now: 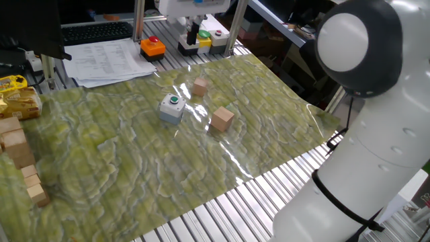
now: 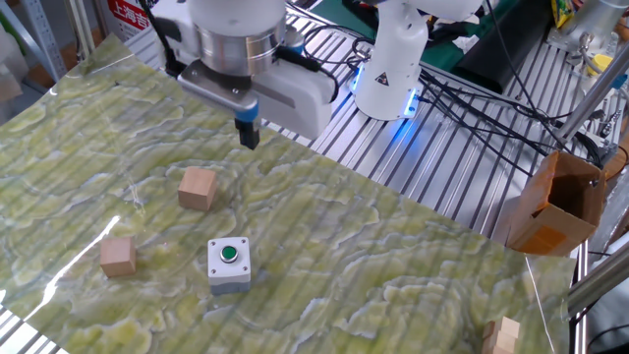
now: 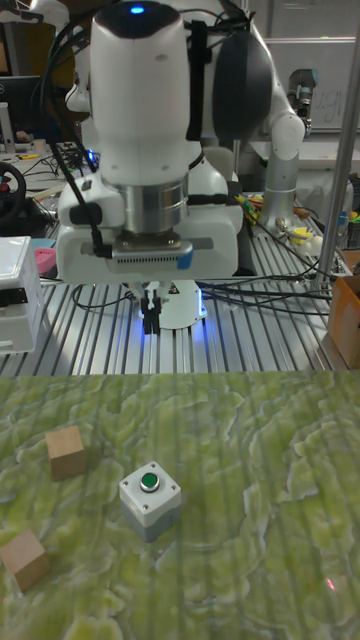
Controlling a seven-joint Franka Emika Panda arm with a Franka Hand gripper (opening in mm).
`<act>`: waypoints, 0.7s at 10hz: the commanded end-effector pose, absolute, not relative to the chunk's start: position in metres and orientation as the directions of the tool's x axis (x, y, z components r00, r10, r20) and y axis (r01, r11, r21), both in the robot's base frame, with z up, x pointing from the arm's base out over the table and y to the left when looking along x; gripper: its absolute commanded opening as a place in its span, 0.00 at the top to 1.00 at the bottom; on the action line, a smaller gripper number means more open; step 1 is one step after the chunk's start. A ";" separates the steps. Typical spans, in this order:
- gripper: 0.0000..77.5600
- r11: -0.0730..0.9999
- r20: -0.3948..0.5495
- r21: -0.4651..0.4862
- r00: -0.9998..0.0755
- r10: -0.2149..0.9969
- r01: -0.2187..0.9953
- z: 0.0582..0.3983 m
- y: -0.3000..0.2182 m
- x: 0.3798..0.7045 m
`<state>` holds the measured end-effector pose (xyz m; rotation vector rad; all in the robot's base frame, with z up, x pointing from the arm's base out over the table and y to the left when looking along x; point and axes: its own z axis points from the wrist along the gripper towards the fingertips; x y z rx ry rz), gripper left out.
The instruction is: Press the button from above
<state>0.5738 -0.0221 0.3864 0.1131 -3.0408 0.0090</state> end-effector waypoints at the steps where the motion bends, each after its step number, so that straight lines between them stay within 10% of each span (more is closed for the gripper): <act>1: 1.00 0.996 0.093 -0.003 -0.992 -0.086 -0.086 0.363 -0.026 0.594; 7: 1.00 0.994 0.041 -0.018 -0.994 -0.105 -0.106 0.328 -0.033 0.605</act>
